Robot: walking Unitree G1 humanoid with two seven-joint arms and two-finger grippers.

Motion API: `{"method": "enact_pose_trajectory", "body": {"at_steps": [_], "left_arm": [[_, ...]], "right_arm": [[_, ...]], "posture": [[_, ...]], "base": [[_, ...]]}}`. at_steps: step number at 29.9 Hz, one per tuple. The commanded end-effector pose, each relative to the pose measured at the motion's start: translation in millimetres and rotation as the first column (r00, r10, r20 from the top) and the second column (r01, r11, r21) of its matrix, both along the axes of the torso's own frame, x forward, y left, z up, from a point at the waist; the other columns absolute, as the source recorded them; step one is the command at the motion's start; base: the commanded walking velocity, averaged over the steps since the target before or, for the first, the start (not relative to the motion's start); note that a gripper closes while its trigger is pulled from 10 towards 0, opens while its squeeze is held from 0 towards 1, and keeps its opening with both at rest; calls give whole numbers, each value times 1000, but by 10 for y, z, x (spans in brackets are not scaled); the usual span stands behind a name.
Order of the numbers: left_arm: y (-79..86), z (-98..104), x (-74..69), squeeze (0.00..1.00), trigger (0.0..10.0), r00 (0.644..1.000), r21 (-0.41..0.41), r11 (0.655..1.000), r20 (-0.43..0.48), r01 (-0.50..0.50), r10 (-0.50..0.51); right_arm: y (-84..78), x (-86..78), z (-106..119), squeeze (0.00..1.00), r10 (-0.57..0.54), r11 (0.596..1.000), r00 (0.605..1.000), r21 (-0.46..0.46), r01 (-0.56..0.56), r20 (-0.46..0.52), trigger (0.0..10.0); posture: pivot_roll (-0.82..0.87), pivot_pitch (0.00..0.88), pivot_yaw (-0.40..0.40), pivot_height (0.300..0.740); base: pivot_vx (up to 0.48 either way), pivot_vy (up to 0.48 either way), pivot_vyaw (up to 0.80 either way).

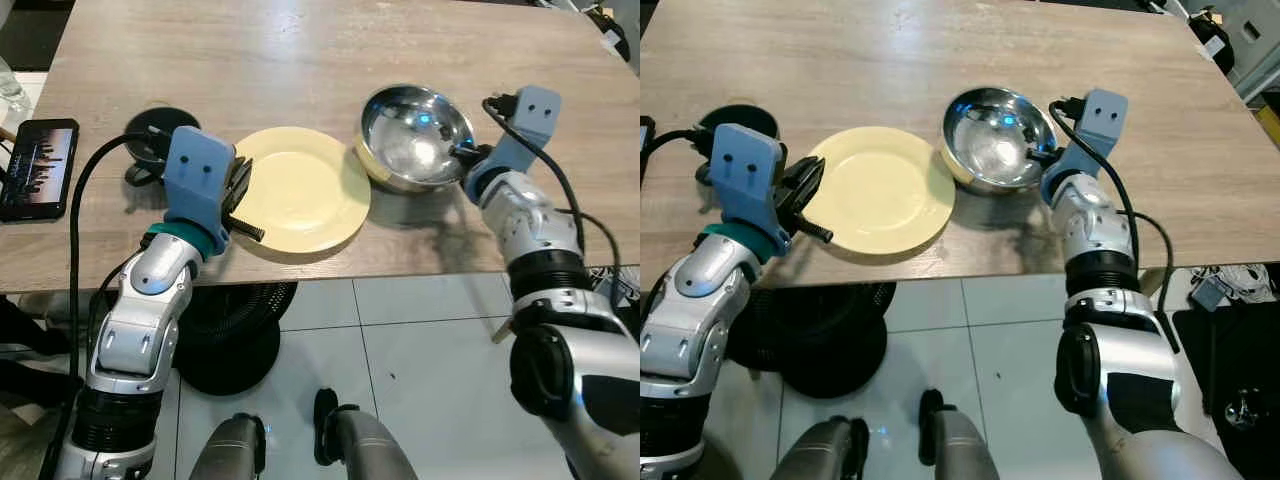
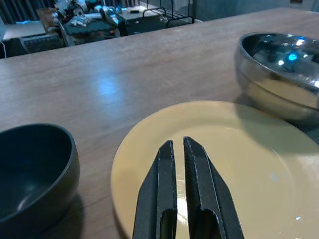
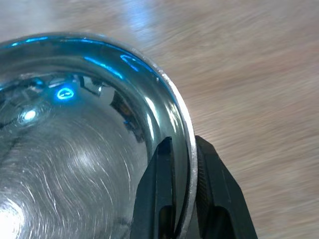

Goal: Setting the table

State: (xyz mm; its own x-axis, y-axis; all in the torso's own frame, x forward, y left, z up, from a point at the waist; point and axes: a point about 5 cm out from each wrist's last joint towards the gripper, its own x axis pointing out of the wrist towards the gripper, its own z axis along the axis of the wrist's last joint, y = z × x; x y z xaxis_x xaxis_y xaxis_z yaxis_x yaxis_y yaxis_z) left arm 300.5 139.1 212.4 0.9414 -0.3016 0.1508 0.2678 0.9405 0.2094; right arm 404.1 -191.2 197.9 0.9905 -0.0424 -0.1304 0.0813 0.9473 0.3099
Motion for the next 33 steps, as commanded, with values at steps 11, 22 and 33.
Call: {"method": "enact_pose_trajectory", "body": {"at_steps": [11, 22, 33], "left_arm": [[-18, -35, 3, 0, 10000, 1000, 4, 1000, -13, 4, -4], [-26, -39, 2, 0, 10000, 1000, 2, 1000, -16, 6, -6], [-16, -49, -6, 0, 10000, 1000, 2, 1000, -20, 1, -1]], "right_arm": [[261, 30, 150, 0, 41, 999, 995, 27, -44, 89, 10000], [225, 43, 250, 0, -22, 997, 991, 73, 12, 129, 10000], [-51, 10, 259, 0, -207, 978, 969, 50, 202, 136, 10000]], "posture": [[135, 129, -64, 740], [131, 136, -67, 740], [126, 141, -66, 740]], "base": [[0, 0, 0], [0, 0, 0], [0, 0, 0]]}}
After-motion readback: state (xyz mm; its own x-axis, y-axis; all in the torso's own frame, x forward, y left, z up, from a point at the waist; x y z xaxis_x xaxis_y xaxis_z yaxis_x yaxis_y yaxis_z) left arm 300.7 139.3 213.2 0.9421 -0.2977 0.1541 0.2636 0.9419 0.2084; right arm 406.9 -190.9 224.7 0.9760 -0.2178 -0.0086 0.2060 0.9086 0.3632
